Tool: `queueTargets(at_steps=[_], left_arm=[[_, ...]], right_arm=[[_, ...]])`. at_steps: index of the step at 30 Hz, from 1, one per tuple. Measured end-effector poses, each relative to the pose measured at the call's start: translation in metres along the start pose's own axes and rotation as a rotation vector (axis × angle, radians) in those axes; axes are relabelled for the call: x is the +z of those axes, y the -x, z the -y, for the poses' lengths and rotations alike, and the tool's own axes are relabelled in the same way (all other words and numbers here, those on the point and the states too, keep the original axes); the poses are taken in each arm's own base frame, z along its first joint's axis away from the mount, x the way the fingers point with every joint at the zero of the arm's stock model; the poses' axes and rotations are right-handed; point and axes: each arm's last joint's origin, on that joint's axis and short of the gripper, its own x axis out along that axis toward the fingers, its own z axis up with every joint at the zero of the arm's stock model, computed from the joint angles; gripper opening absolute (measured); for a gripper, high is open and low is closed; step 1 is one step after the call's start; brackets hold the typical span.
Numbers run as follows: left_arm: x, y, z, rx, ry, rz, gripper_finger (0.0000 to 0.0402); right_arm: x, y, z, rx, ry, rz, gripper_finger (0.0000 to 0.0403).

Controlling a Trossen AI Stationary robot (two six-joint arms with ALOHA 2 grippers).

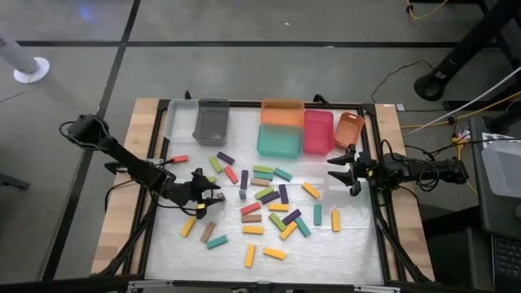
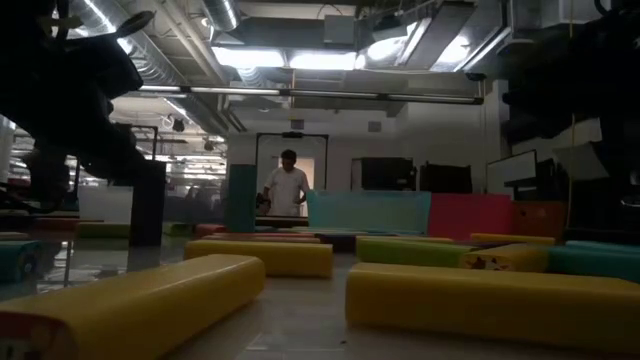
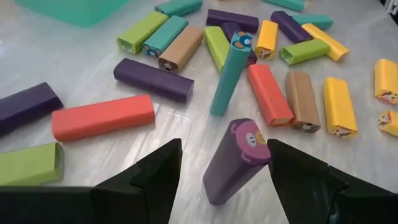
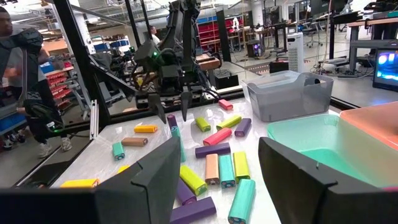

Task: Sort blocks
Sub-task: Put the violet block into the black bin

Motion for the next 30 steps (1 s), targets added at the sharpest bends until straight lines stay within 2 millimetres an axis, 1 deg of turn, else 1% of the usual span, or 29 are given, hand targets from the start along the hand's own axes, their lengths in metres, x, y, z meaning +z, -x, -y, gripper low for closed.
queueTargets(at_steps=[6, 9, 13, 20, 21, 25, 30], left_arm=[[-0.001, -0.001, 0.000, 0.004, -0.010, -0.004, 0.0221], [-0.003, -0.002, 0.000, 0.011, -0.019, -0.015, 0.0204], [-0.007, -0.006, 0.000, 0.021, -0.031, -0.030, 0.0160], [-0.006, -0.011, 0.004, -0.003, -0.078, 0.007, 0.0049], [-0.005, -0.011, 0.005, -0.006, -0.080, 0.015, 0.0040], [0.002, -0.010, 0.006, 0.027, -0.077, 0.099, 0.0039], [0.019, -0.008, 0.003, 0.133, -0.148, 0.243, 0.0039]], right_arm=[[0.000, 0.000, 0.000, 0.000, 0.000, 0.000, 0.0215], [0.000, 0.000, 0.000, 0.000, 0.000, 0.000, 0.0215], [0.000, 0.000, 0.000, 0.000, 0.000, 0.000, 0.0215], [0.000, 0.000, 0.000, 0.000, -0.001, 0.001, 0.0215], [0.000, 0.000, 0.000, 0.000, -0.006, 0.001, 0.0215], [0.002, 0.000, 0.000, 0.002, -0.027, 0.016, 0.0215], [0.006, -0.001, -0.001, 0.010, -0.027, 0.056, 0.0215]])
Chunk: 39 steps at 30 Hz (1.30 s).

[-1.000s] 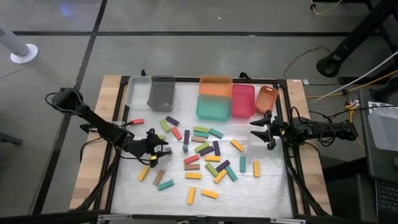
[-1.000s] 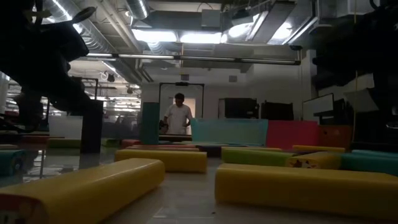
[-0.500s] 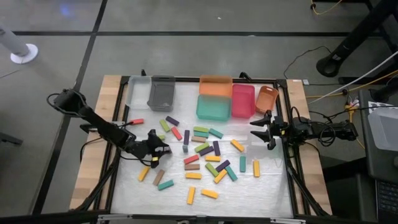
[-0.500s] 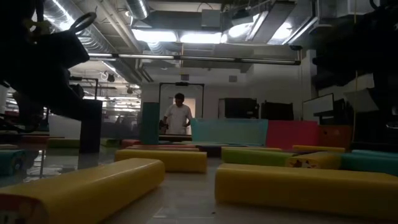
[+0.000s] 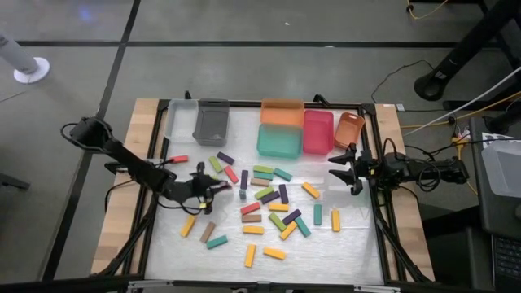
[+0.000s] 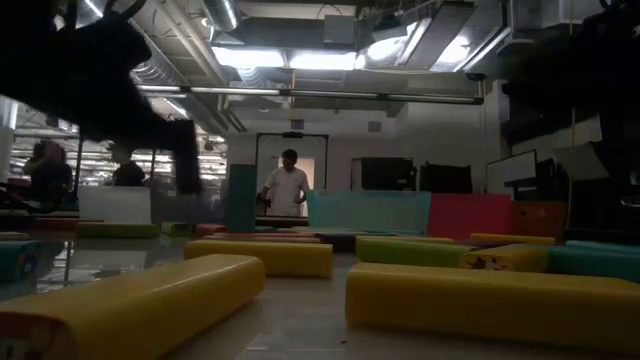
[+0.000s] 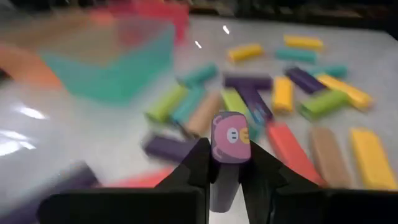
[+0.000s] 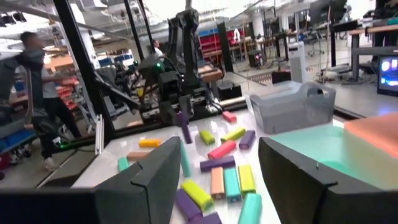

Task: Sort blocks
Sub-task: Put the violet block into the black bin, then put the yellow block into the right orange bin

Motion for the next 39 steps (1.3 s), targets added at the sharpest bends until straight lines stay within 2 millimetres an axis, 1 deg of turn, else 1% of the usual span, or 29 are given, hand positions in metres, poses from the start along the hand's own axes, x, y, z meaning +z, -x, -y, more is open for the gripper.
queueTargets(at_steps=[3, 5, 9, 14, 17, 23, 29, 32, 34, 39], left_arm=[[0.011, -0.002, -0.011, 0.120, -0.067, 0.060, 0.0039], [0.019, -0.003, -0.020, 0.235, -0.095, 0.096, 0.0039], [0.029, -0.008, -0.044, 0.454, -0.147, 0.103, 0.0039], [0.034, -0.017, -0.073, 0.618, -0.118, 0.084, 0.0040], [0.035, -0.021, -0.088, 0.697, -0.094, 0.068, 0.0051], [0.035, -0.026, -0.111, 0.741, -0.063, 0.049, 0.0081], [0.035, -0.027, -0.126, 0.810, 0.052, 0.078, 0.0088], [0.035, -0.027, -0.130, 0.828, 0.116, 0.102, 0.0089], [0.035, -0.027, -0.132, 0.835, 0.143, 0.113, 0.0094], [0.036, -0.027, -0.131, 0.807, 0.197, 0.139, 0.0112]], right_arm=[[-0.001, -0.002, 0.000, -0.014, 0.004, -0.010, 0.0215], [-0.003, -0.003, 0.001, -0.038, 0.008, -0.026, 0.0215], [-0.007, -0.007, 0.002, -0.077, 0.017, -0.072, 0.0215], [-0.009, -0.012, 0.002, -0.088, 0.020, -0.091, 0.0215], [-0.008, -0.015, 0.001, -0.087, 0.018, -0.086, 0.0215], [-0.009, -0.022, 0.000, -0.079, 0.017, -0.085, 0.0215], [-0.014, -0.031, 0.000, -0.084, 0.023, -0.115, 0.0215], [-0.016, -0.036, 0.000, -0.092, 0.023, -0.147, 0.0215], [-0.015, -0.042, -0.002, -0.098, 0.010, -0.173, 0.0215], [-0.008, -0.062, -0.007, -0.080, 0.017, -0.269, 0.0215]])
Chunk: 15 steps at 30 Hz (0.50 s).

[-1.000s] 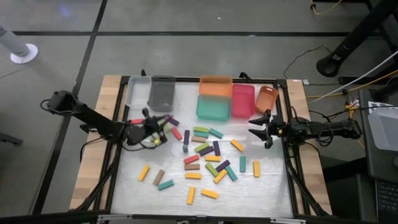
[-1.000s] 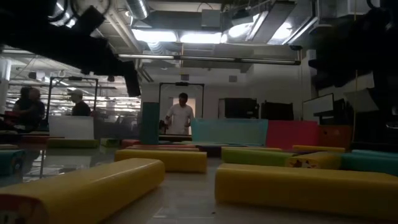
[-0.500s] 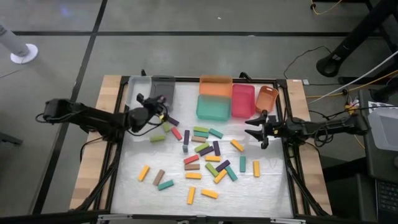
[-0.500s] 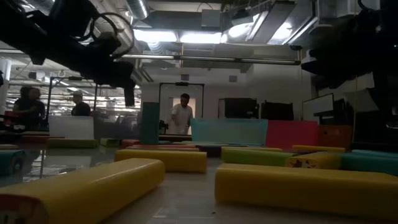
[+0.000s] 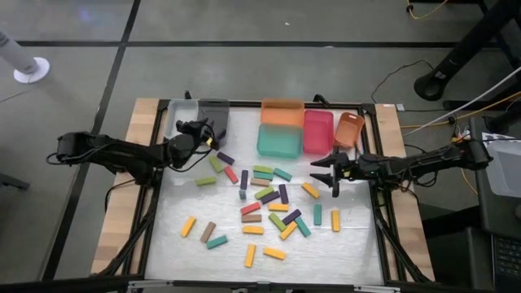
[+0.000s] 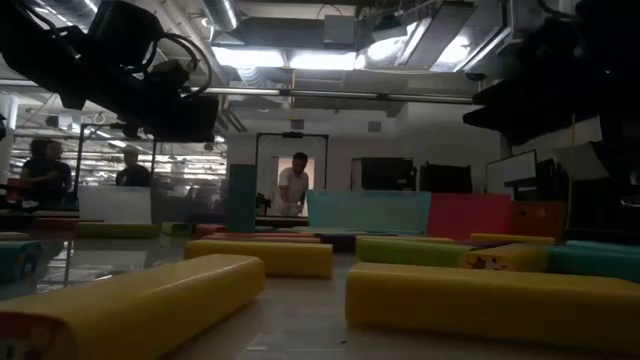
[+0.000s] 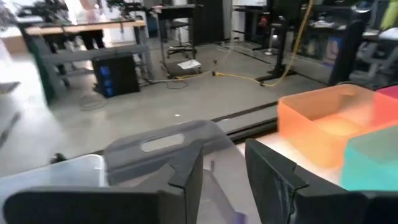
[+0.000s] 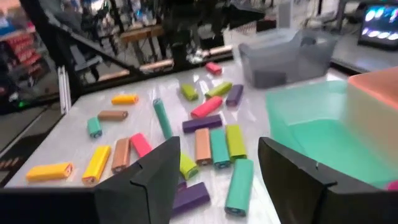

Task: Sort blocks
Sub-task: Put the yellow block into the right orange bin

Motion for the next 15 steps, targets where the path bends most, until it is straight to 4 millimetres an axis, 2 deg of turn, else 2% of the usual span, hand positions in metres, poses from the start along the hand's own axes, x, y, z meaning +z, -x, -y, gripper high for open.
queueTargets(at_steps=[5, 10, 15], left_arm=[[-0.001, 0.000, 0.002, -0.068, 0.006, -0.016, 0.0118], [-0.001, 0.000, 0.003, -0.108, 0.003, -0.027, 0.0118], [-0.001, 0.000, 0.004, -0.125, 0.003, -0.031, 0.0118]], right_arm=[[0.005, -0.025, -0.006, -0.048, -0.030, -0.243, 0.0215], [0.006, -0.049, -0.011, -0.170, -0.143, -0.527, 0.0215], [0.004, -0.069, -0.014, -0.294, -0.196, -0.739, 0.0215]])
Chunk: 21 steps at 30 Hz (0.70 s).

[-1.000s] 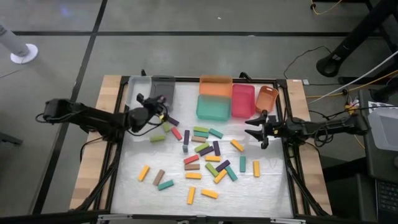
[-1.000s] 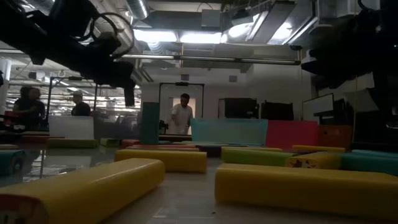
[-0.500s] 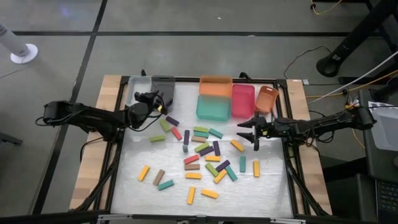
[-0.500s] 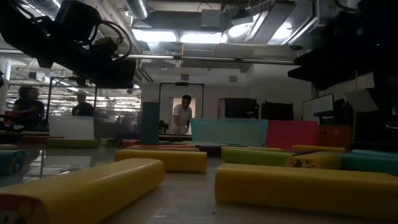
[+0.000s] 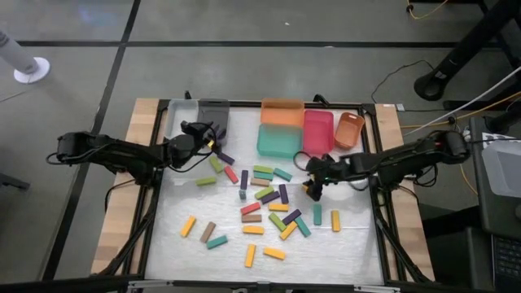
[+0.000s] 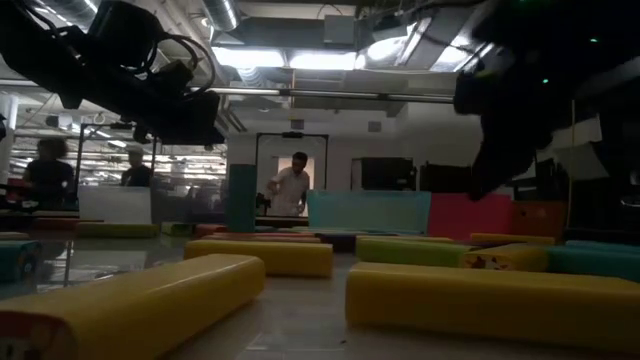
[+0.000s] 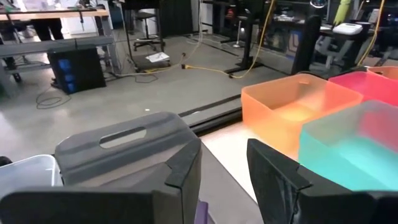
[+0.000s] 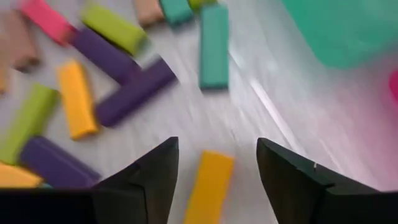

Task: Sort blocks
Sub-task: Put the yellow block into the right orange bin

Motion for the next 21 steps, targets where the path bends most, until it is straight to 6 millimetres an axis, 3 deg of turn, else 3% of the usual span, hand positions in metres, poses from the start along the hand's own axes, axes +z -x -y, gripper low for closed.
queueTargets(at_steps=[9, 21], left_arm=[[-0.005, 0.000, -0.001, 0.007, -0.039, -0.038, 0.0118], [-0.010, 0.001, -0.002, 0.007, -0.086, -0.086, 0.0118]], right_arm=[[0.008, -0.024, -0.013, 0.004, -0.020, -0.181, 0.0215], [-0.003, -0.039, -0.008, -0.087, -0.043, -0.279, 0.0215]])
